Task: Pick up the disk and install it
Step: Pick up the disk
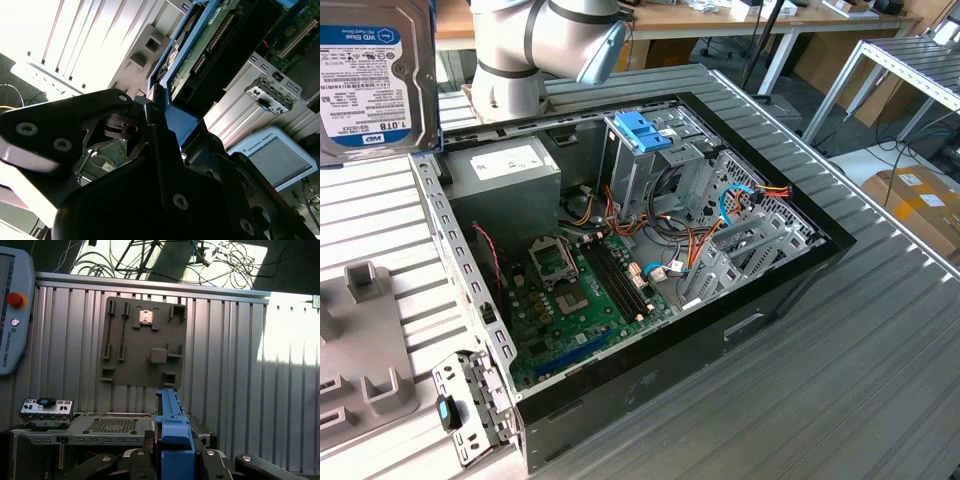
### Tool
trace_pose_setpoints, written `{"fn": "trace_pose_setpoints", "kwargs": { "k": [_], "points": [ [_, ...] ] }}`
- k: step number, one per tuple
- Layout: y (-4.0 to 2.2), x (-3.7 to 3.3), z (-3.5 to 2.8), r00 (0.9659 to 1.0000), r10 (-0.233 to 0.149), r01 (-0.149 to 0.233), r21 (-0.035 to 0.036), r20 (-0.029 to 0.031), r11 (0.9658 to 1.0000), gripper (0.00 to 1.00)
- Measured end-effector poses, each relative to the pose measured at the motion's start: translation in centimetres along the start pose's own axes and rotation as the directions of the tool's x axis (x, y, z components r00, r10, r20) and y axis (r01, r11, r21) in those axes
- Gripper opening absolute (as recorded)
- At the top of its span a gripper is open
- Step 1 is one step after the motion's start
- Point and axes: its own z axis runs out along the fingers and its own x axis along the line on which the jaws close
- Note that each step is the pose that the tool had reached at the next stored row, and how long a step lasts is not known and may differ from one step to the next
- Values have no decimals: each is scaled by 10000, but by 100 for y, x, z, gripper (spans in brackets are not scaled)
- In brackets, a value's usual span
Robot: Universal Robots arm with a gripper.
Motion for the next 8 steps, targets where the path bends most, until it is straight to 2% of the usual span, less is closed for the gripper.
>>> {"fn": "trace_pose_setpoints", "kwargs": {
  "k": [8],
  "points": [
    [-145, 6, -7, 10000, 0, 0, 0, 0, 10000, 37]
  ]
}}
